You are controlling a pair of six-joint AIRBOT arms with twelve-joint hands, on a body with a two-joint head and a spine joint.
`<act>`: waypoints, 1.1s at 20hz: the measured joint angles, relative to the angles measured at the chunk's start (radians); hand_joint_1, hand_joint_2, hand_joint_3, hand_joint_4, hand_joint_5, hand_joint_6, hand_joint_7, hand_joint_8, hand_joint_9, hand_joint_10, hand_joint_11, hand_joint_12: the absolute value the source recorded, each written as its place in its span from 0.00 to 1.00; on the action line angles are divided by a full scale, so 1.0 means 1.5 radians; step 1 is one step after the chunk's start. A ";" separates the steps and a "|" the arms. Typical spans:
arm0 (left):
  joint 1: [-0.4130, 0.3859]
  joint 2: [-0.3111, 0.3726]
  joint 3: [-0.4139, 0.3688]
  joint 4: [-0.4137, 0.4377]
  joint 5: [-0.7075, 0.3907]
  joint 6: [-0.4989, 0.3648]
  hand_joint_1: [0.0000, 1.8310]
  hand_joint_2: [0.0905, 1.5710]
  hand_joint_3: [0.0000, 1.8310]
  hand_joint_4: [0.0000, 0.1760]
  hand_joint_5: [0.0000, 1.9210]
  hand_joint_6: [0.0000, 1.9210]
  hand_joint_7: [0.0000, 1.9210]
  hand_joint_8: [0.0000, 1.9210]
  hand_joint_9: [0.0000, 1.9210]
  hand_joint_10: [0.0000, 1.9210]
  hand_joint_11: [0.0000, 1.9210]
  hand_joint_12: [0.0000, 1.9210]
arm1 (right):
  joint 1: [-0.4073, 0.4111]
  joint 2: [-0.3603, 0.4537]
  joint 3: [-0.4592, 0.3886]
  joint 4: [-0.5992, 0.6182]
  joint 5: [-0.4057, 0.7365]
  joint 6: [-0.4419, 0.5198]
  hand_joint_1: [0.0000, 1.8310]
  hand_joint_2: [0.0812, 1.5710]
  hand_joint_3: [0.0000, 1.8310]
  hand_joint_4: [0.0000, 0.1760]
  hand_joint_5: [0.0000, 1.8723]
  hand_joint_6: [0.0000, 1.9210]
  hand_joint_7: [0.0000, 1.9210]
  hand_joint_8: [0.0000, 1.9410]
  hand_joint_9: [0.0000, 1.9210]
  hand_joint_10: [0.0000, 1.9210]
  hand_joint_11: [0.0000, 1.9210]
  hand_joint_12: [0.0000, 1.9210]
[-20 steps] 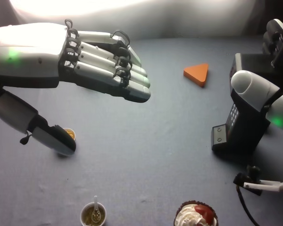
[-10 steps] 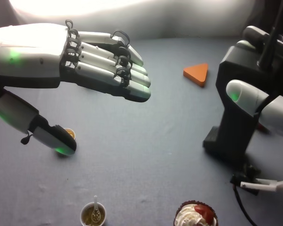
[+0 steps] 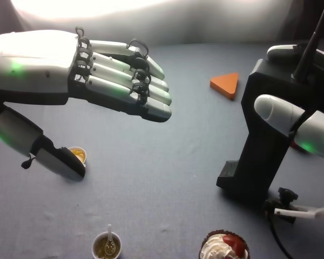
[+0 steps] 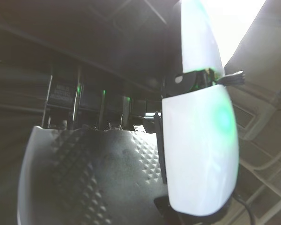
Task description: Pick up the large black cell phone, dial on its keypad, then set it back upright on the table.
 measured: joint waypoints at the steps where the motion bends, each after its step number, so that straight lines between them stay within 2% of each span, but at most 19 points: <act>1: 0.000 0.000 0.000 0.007 -0.001 -0.006 0.28 0.70 0.00 0.00 0.15 0.00 0.16 0.00 0.15 0.00 0.00 0.32 | 0.005 0.004 0.001 -0.002 -0.009 -0.002 0.75 0.72 0.00 0.00 0.48 0.50 0.45 0.61 0.44 0.72 0.40 0.67; 2: 0.000 -0.001 0.000 0.015 -0.002 -0.007 0.32 0.69 0.00 0.00 0.16 0.00 0.16 0.00 0.15 0.00 0.00 0.31 | 0.007 0.010 0.002 -0.013 -0.016 -0.003 0.75 0.71 0.00 0.00 0.48 0.47 0.47 0.59 0.46 0.73 0.38 0.71; 3: 0.000 -0.002 -0.001 0.023 -0.003 -0.008 0.35 0.69 0.00 0.00 0.16 0.00 0.16 0.00 0.15 0.00 0.00 0.31 | 0.010 0.019 0.003 -0.030 -0.019 -0.003 0.75 0.72 0.00 0.00 0.46 0.50 0.46 0.60 0.45 0.73 0.38 0.72; 5: 0.000 -0.003 -0.001 0.023 -0.002 -0.009 0.37 0.68 0.00 0.00 0.17 0.00 0.17 0.00 0.16 0.00 0.00 0.32 | 0.018 0.029 0.007 -0.055 -0.017 0.007 0.75 0.72 0.00 0.00 0.47 0.51 0.45 0.59 0.45 0.72 0.40 0.70; 6: 0.000 -0.003 -0.001 0.020 -0.002 -0.009 0.41 0.68 0.00 0.00 0.18 0.01 0.17 0.00 0.16 0.01 0.00 0.32 | 0.027 0.036 0.008 -0.066 -0.020 0.008 0.75 0.71 0.00 0.00 0.47 0.52 0.46 0.56 0.48 0.69 0.44 0.66; 8: 0.000 -0.003 -0.001 0.011 -0.002 -0.006 0.41 0.68 0.00 0.00 0.18 0.01 0.17 0.00 0.16 0.01 0.00 0.32 | 0.035 0.048 0.012 -0.095 -0.013 0.010 0.75 0.71 0.00 0.00 0.47 0.52 0.46 0.56 0.48 0.69 0.44 0.66; 9: 0.000 -0.003 -0.002 0.006 -0.001 -0.002 0.41 0.68 0.00 0.00 0.19 0.00 0.20 0.00 0.21 0.01 0.02 0.39 | 0.037 0.048 0.012 -0.096 -0.008 0.011 0.75 0.72 0.00 0.00 0.46 0.53 0.45 0.58 0.47 0.70 0.44 0.67; 10: 0.000 -0.003 -0.002 0.002 -0.001 0.001 0.41 0.68 0.00 0.00 0.19 0.00 0.20 0.00 0.21 0.01 0.02 0.39 | 0.037 0.048 0.012 -0.097 -0.008 0.010 0.75 0.72 0.00 0.00 0.46 0.53 0.45 0.58 0.47 0.70 0.44 0.67; 11: 0.000 -0.003 -0.002 0.000 -0.001 0.001 0.42 0.73 0.00 0.00 0.21 0.00 0.28 0.00 0.30 0.01 0.07 0.50 | 0.037 0.050 0.011 -0.097 -0.011 0.010 0.75 0.72 0.00 0.00 0.47 0.51 0.46 0.58 0.47 0.71 0.44 0.66; 12: 0.000 -0.003 -0.002 -0.001 -0.001 0.001 0.46 0.73 0.00 0.04 0.21 0.00 0.32 0.01 0.37 0.03 0.11 0.52 | 0.037 0.055 0.011 -0.104 -0.013 0.010 0.75 0.70 0.00 0.00 0.50 0.49 0.47 0.54 0.47 0.69 0.43 0.66; 13: 0.000 -0.003 -0.002 -0.001 -0.002 0.001 0.49 0.74 0.00 0.11 0.20 0.00 0.38 0.00 0.45 0.09 0.16 0.57 | 0.038 0.061 0.011 -0.116 -0.008 0.010 0.75 0.72 0.00 0.00 0.47 0.53 0.45 0.58 0.46 0.71 0.41 0.69; 14: 0.000 -0.001 -0.004 -0.001 -0.001 0.000 0.53 0.76 0.00 0.16 0.19 0.00 0.41 0.00 0.42 0.24 0.17 0.61 | 0.038 0.065 0.011 -0.126 -0.001 0.010 0.75 0.72 0.00 0.00 0.46 0.55 0.44 0.59 0.45 0.72 0.41 0.70; 15: 0.000 0.002 -0.009 -0.002 0.000 -0.007 0.68 0.74 0.03 0.23 0.17 0.00 0.41 0.55 0.32 0.63 0.16 0.81 | 0.039 0.068 0.011 -0.140 0.010 0.010 0.75 0.71 0.00 0.00 0.49 0.50 0.48 0.55 0.47 0.69 0.41 0.69; 16: 0.000 0.002 -0.010 -0.003 -0.005 -0.012 0.70 0.78 0.01 0.23 0.17 0.00 0.37 0.72 0.31 0.75 0.19 0.87 | 0.039 0.072 0.007 -0.147 0.018 0.010 0.75 0.70 0.00 0.00 0.50 0.48 0.49 0.53 0.46 0.69 0.39 0.70; 17: 0.000 0.003 -0.011 -0.003 -0.007 -0.017 0.70 0.81 0.00 0.28 0.13 0.00 0.33 0.81 0.30 0.90 0.23 0.93 | 0.039 0.074 0.004 -0.152 0.022 0.010 0.75 0.70 0.00 0.00 0.51 0.46 0.48 0.55 0.46 0.69 0.39 0.70; 18: -0.001 0.005 -0.011 -0.004 -0.006 -0.024 0.70 0.81 0.00 0.32 0.07 0.00 0.33 0.83 0.30 0.98 0.18 0.99 | 0.039 0.076 0.001 -0.159 0.025 0.010 0.75 0.70 0.00 0.00 0.51 0.46 0.48 0.55 0.46 0.69 0.41 0.69; 19: -0.002 0.006 -0.011 -0.008 -0.005 -0.027 0.69 0.81 0.00 0.35 0.05 0.00 0.33 0.83 0.30 1.00 0.21 1.00 | 0.041 0.077 0.000 -0.162 0.027 0.010 0.75 0.71 0.00 0.00 0.49 0.48 0.47 0.57 0.47 0.69 0.41 0.68; 21: -0.002 0.007 -0.011 -0.018 -0.001 -0.040 0.70 0.81 0.00 0.53 0.05 0.00 0.33 0.83 0.33 1.00 0.29 1.00 | 0.054 0.078 0.000 -0.168 0.030 0.010 0.75 0.71 0.00 0.00 0.47 0.52 0.46 0.57 0.46 0.70 0.41 0.68; 22: -0.002 0.007 -0.011 -0.020 0.002 -0.042 0.70 0.81 0.00 0.59 0.05 0.00 0.34 0.82 0.37 1.00 0.32 1.00 | 0.057 0.079 0.000 -0.183 0.037 0.010 0.75 0.72 0.00 0.00 0.48 0.50 0.46 0.58 0.45 0.71 0.40 0.69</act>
